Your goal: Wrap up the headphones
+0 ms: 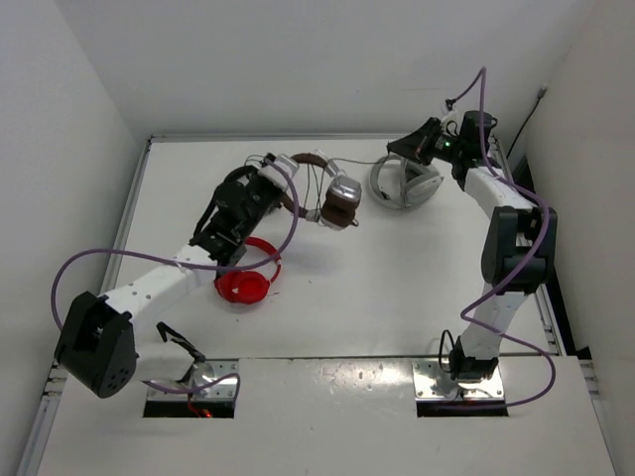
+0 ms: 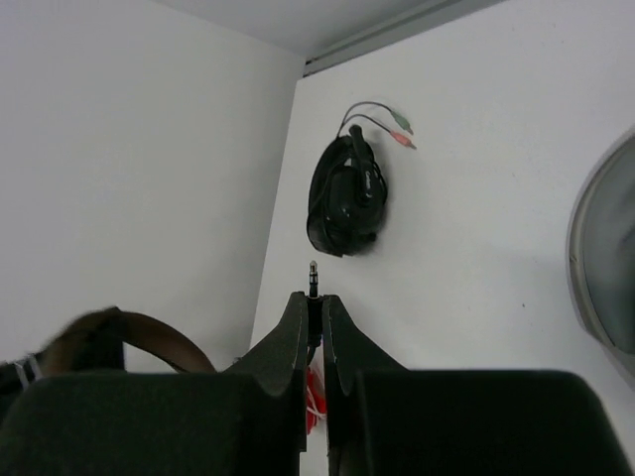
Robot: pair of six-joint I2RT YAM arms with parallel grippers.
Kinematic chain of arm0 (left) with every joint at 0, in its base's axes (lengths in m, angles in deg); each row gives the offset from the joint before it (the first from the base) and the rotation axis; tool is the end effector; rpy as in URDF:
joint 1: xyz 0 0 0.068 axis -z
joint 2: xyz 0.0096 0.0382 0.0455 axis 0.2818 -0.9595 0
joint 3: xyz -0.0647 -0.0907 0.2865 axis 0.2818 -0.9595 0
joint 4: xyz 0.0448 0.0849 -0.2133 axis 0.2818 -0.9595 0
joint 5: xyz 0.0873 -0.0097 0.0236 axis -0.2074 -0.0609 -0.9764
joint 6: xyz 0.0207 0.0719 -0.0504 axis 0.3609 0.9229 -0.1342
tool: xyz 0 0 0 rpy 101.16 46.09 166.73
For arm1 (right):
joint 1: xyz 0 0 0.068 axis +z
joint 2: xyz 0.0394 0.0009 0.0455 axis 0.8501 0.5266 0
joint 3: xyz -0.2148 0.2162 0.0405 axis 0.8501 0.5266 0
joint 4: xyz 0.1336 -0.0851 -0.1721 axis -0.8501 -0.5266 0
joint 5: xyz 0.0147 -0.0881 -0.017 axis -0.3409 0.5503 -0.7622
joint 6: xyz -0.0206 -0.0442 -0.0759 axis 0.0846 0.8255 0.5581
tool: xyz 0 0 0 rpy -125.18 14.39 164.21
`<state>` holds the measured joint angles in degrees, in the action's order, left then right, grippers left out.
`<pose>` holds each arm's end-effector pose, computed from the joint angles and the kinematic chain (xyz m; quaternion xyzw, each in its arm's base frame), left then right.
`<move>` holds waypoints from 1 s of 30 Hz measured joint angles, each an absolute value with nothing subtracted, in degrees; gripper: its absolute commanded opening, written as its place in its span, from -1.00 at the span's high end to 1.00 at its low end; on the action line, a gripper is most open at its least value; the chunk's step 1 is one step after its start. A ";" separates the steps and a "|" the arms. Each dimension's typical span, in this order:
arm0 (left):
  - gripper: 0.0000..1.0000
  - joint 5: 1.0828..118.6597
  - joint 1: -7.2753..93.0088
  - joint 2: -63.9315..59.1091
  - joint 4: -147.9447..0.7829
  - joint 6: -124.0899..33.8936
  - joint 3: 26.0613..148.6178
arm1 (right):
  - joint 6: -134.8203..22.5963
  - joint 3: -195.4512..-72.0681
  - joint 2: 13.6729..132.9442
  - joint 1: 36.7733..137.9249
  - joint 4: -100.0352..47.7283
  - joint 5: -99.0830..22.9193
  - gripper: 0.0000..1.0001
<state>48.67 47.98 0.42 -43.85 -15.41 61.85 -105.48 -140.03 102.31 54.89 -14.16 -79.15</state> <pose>0.2610 -0.1557 0.3753 0.2641 0.6153 -0.0702 0.7394 0.4655 0.0337 0.3094 0.1495 0.7569 0.5383 0.3392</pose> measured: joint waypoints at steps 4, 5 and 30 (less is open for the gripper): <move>1.00 45.96 45.58 -0.81 -50.63 -24.87 70.30 | -105.92 -135.60 102.22 54.60 -13.31 -80.00 1.00; 1.00 45.63 45.03 -1.33 -52.24 -27.37 72.40 | -106.03 -134.40 102.09 54.60 -12.87 -80.24 1.00; 1.00 42.07 41.82 -18.31 -99.48 -83.87 100.31 | -106.81 -118.05 90.27 60.83 4.09 -80.61 1.00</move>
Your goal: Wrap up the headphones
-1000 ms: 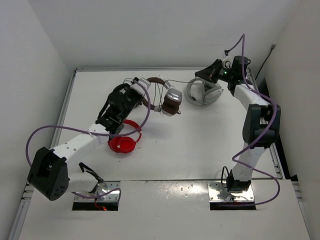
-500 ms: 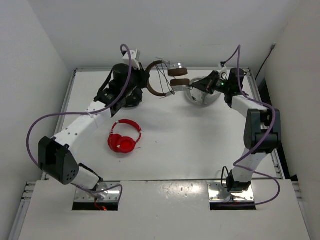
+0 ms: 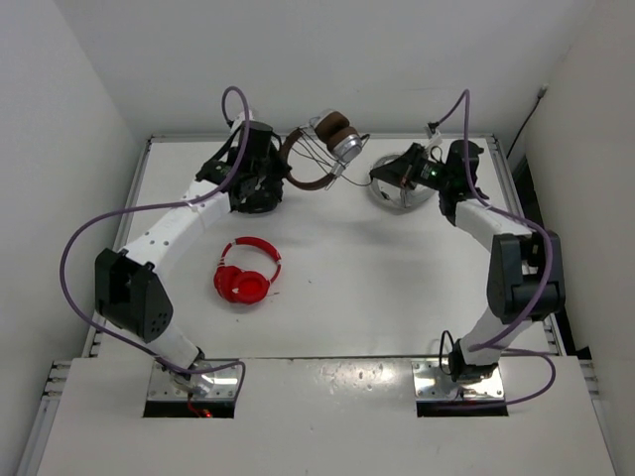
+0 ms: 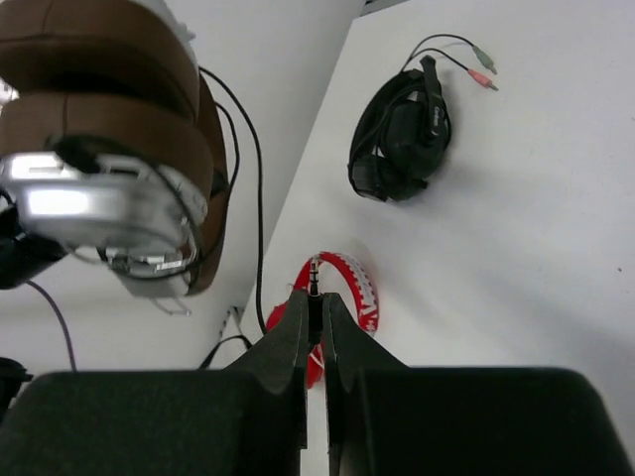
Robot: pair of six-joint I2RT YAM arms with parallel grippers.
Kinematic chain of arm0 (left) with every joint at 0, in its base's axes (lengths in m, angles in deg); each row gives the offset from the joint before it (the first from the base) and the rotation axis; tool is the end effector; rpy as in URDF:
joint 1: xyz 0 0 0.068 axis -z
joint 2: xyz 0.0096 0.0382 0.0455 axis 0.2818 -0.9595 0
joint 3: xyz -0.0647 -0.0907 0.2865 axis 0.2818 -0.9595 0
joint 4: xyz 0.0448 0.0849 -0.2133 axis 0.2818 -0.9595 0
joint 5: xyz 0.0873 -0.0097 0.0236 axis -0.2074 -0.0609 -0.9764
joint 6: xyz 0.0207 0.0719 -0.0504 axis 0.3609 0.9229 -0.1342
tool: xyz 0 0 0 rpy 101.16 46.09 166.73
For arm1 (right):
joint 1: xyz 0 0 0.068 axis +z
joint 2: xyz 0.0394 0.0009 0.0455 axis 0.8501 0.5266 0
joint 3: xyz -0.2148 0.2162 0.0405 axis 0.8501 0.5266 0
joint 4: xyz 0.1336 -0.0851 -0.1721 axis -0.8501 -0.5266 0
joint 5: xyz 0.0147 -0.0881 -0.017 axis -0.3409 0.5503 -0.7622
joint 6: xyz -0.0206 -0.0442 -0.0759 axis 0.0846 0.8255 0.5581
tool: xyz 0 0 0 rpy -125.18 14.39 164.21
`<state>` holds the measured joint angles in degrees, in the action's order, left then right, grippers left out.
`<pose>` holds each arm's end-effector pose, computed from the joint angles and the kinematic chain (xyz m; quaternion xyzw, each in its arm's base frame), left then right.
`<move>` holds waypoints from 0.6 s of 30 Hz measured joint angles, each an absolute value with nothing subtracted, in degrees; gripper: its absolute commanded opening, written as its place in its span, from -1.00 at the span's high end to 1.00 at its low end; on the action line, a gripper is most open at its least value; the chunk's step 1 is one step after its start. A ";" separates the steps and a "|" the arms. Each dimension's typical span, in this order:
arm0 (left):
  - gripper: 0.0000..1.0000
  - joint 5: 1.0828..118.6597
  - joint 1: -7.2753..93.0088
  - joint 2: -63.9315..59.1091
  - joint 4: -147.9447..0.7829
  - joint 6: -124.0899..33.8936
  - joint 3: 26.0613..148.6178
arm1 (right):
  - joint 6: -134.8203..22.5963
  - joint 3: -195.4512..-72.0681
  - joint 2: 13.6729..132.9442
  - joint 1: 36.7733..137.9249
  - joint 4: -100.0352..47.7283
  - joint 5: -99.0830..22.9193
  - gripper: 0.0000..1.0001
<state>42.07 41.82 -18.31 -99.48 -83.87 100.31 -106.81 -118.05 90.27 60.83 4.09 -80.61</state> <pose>0.3492 -0.1513 0.3730 -0.2266 0.8336 -0.2495 0.4376 0.3893 0.0798 0.3059 0.0706 0.7363 0.5742 0.3509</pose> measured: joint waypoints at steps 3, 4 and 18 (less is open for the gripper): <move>1.00 38.48 41.82 -18.53 -100.81 -88.17 100.42 | -103.23 -116.10 87.95 61.23 1.49 -80.31 1.00; 1.00 37.30 41.82 -18.64 -101.16 -89.51 100.42 | -101.85 -115.62 86.86 61.60 0.29 -80.29 1.00; 1.00 24.37 44.79 -21.88 -103.48 -84.89 101.36 | -83.27 -115.42 75.12 67.59 -9.29 -79.94 1.00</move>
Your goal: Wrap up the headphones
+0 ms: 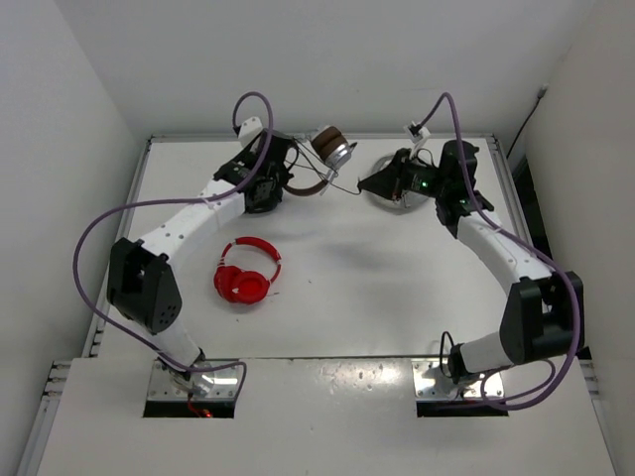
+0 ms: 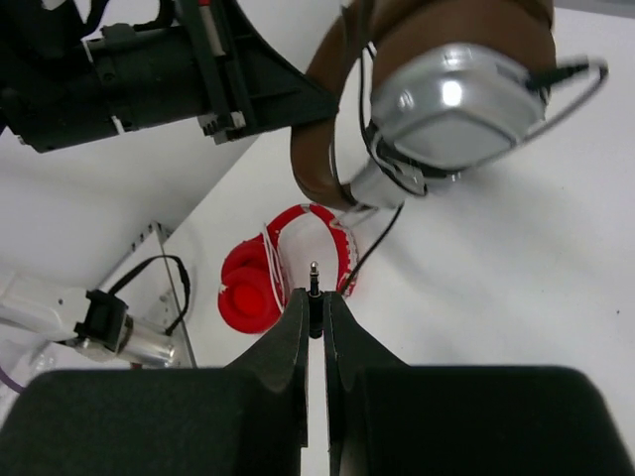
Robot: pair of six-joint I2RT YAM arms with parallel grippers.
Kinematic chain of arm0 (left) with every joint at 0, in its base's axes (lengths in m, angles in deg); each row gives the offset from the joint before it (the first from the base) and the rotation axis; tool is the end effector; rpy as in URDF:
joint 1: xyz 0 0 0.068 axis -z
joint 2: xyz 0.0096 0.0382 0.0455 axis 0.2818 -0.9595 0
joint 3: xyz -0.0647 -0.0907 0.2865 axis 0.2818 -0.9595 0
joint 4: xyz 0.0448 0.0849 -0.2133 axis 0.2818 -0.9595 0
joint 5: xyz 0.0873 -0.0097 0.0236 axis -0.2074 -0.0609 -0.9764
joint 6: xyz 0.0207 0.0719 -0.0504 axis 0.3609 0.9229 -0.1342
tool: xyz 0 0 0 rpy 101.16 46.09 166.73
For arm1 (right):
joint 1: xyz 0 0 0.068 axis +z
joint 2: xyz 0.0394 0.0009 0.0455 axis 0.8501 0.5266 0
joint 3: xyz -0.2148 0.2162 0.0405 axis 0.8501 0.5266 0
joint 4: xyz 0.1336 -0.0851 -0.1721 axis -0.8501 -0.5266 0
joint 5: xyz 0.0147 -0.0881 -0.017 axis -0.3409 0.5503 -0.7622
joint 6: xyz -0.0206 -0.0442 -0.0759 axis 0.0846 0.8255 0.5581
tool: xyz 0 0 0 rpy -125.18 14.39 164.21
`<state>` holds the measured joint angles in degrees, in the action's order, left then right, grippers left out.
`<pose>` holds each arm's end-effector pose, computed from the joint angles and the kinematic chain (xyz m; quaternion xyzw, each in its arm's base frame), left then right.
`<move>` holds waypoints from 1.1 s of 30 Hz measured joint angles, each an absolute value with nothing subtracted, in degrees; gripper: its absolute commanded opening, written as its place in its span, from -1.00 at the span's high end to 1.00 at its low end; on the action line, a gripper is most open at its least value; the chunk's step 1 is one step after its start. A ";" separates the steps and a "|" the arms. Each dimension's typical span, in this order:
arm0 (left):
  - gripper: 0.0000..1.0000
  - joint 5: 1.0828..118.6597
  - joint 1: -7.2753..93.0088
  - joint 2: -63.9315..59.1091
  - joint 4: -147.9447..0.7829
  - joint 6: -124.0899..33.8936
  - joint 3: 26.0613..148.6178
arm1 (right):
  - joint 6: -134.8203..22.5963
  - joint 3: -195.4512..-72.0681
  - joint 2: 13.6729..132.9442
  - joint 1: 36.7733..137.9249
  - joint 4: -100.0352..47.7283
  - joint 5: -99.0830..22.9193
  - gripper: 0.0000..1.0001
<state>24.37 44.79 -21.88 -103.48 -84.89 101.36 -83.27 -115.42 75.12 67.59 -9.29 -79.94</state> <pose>0.3557 -0.1505 0.3523 -0.2765 0.8294 -0.1194 0.4706 0.3133 0.1139 0.3514 -0.1172 0.7341 0.5137 0.4284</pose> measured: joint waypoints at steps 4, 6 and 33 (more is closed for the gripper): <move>1.00 23.03 45.80 -23.34 -103.50 -81.16 101.36 | -78.88 -118.00 75.34 68.53 -12.54 -79.91 1.00; 1.00 22.66 45.97 -23.69 -103.48 -80.39 101.36 | -77.15 -119.34 75.60 68.81 -13.72 -79.85 1.00; 1.00 29.06 49.67 -26.68 -106.01 -74.12 101.14 | -70.18 -118.46 75.54 72.24 -18.18 -75.80 1.00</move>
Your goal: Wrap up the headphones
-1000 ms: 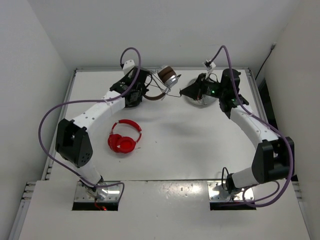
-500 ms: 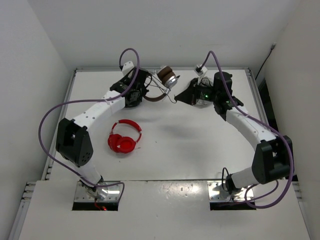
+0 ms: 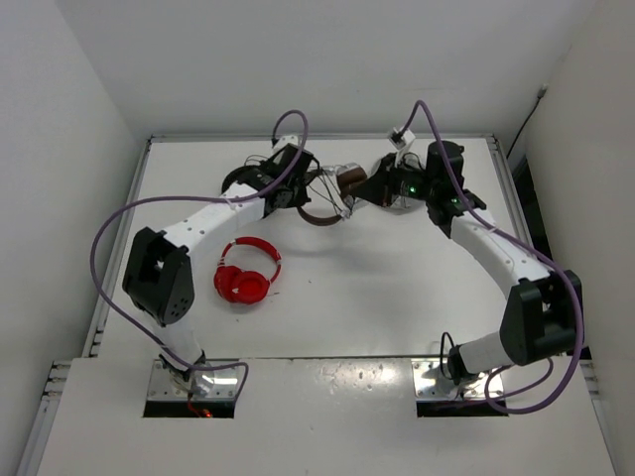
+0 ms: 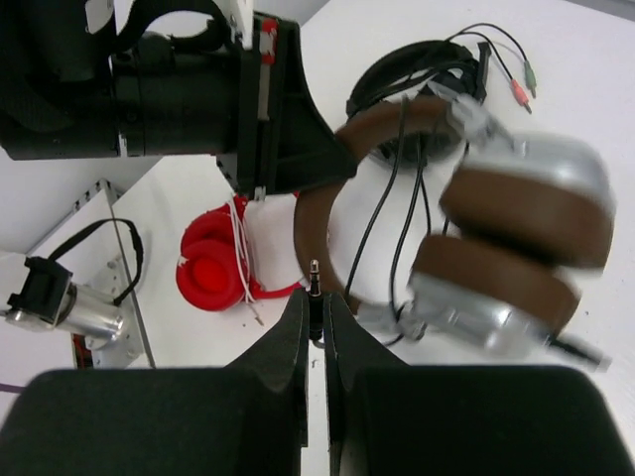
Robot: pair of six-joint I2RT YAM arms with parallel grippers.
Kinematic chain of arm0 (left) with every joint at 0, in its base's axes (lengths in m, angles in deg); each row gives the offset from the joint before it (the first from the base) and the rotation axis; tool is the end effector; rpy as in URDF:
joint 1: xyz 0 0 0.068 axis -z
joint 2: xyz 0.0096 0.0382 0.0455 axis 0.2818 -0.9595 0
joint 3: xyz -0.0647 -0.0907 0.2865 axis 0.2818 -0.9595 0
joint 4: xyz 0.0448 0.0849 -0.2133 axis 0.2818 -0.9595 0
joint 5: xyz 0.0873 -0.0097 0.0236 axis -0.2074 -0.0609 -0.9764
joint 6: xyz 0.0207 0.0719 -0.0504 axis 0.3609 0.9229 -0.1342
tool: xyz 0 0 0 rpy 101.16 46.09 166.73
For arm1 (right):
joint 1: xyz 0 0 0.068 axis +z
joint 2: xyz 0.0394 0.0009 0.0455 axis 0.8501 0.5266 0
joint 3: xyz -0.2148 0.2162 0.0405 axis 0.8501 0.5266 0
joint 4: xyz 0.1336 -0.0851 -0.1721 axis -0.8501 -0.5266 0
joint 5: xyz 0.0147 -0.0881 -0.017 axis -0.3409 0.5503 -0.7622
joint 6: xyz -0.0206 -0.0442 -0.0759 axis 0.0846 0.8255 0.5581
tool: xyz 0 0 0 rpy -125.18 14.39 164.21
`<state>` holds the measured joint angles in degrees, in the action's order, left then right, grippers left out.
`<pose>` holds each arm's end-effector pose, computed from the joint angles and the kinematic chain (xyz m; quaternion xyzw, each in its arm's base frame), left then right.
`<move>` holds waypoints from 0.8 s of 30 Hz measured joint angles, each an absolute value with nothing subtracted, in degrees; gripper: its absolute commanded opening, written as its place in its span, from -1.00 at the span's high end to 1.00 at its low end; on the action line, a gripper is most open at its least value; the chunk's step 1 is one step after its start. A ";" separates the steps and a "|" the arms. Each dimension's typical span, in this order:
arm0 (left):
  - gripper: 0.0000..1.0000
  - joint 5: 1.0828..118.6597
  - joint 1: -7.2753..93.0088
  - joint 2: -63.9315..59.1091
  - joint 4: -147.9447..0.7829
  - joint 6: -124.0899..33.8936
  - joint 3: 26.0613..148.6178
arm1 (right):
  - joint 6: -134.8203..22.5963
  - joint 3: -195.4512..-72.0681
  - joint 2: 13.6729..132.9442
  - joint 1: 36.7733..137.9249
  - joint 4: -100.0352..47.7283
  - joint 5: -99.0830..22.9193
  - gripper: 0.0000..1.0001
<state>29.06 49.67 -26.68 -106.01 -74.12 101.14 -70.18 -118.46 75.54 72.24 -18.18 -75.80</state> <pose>0.3517 -0.1940 0.3130 -0.1336 0.8962 -0.0864 0.4142 0.3087 0.1363 0.3471 -0.1887 0.7476 0.4603 0.4400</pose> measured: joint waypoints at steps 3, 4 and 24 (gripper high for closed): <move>1.00 33.57 50.76 -28.32 -105.79 -71.04 101.12 | -68.87 -116.80 74.92 71.72 -19.12 -75.76 1.00; 1.00 34.77 51.33 -29.13 -105.64 -70.01 101.12 | -68.32 -115.82 74.51 71.35 -19.71 -75.76 1.00; 1.00 45.41 65.75 -50.81 -100.00 -66.64 115.81 | -51.32 -102.92 65.90 50.52 -39.05 -74.32 1.00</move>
